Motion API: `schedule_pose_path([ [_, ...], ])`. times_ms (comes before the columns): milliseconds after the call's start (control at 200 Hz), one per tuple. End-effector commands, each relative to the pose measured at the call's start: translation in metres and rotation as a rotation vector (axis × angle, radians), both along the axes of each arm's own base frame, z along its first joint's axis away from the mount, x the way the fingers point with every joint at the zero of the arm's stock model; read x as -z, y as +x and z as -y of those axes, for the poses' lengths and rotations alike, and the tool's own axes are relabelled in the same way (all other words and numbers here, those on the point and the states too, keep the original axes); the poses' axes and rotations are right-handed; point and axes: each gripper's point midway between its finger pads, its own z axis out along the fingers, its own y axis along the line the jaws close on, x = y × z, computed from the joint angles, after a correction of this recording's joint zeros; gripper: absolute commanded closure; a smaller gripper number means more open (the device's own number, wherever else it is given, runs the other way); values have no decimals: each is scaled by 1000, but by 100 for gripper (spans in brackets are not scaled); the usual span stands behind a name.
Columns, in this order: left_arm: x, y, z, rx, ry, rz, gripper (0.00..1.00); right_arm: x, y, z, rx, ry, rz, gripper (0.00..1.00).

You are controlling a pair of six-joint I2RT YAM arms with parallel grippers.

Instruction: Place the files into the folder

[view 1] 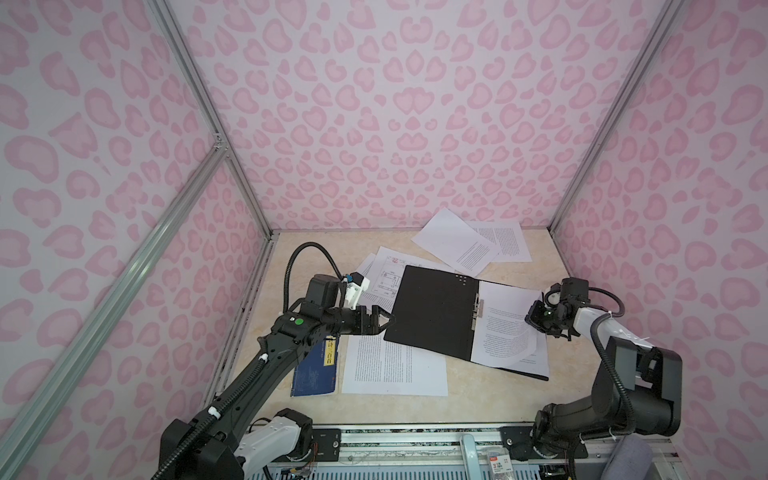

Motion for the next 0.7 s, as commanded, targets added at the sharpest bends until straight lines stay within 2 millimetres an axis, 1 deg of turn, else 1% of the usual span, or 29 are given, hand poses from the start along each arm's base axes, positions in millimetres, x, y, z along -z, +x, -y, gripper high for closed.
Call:
schedule_pose_path([
  [0,0,3,0,1,3,18,2,1,2,4,7,-2,14,80],
  [70,3,5,-3,-16,24,12,2,2,1,7,20,0,10,68],
  [105,5,6,-5,-27,37,11,2,4,-1,9,36,-1,0,54],
  [115,5,6,-6,-31,41,10,2,4,-1,10,39,-1,0,54],
  [130,5,7,-7,-37,45,12,2,5,-2,11,46,-2,-1,47],
  [140,6,8,-8,-40,49,13,2,5,-2,12,47,-3,-1,46],
  [165,7,9,-10,-53,58,9,2,5,-3,14,59,-4,-1,38],
  [170,8,9,-11,-55,61,8,2,5,-3,14,62,-2,1,35],
  [175,8,10,-11,-57,62,9,2,5,-3,14,62,-2,1,35],
  [190,8,10,-13,-65,66,9,2,5,-3,15,66,-1,4,30],
  [225,9,12,-15,-78,73,10,2,5,-4,16,73,2,7,26],
  [230,9,12,-16,-80,74,10,2,5,-4,17,74,3,8,24],
  [235,9,12,-16,-80,74,10,2,4,-4,18,77,2,10,18],
  [240,9,12,-16,-82,75,10,2,4,-4,18,77,2,10,18],
  [250,9,13,-17,-85,76,10,2,4,-4,18,79,4,9,12],
  [255,9,13,-17,-87,77,10,2,3,-4,18,81,4,11,7],
  [275,10,14,-18,-92,80,11,2,3,-4,19,84,3,13,3],
  [405,13,19,-24,-124,94,6,2,-5,-6,26,112,-10,25,2],
  [475,14,23,-27,-147,95,-6,2,-16,-6,32,139,-39,40,2],
  [535,17,27,-30,-169,81,-33,2,-32,-7,39,172,-71,57,2],
  [560,19,29,-32,-181,73,-47,2,-42,-6,42,181,-91,84,2],
  [585,20,32,-34,-195,64,-62,2,-55,-5,45,193,-119,129,2],
  [625,23,37,-37,-223,54,-82,2,-70,-5,50,221,-154,185,2],
  [670,28,42,-42,-261,54,-110,2,-85,-7,59,298,-181,252,2],
  [700,31,47,-45,-284,54,-123,2,-93,-4,58,314,-172,312,2],
])
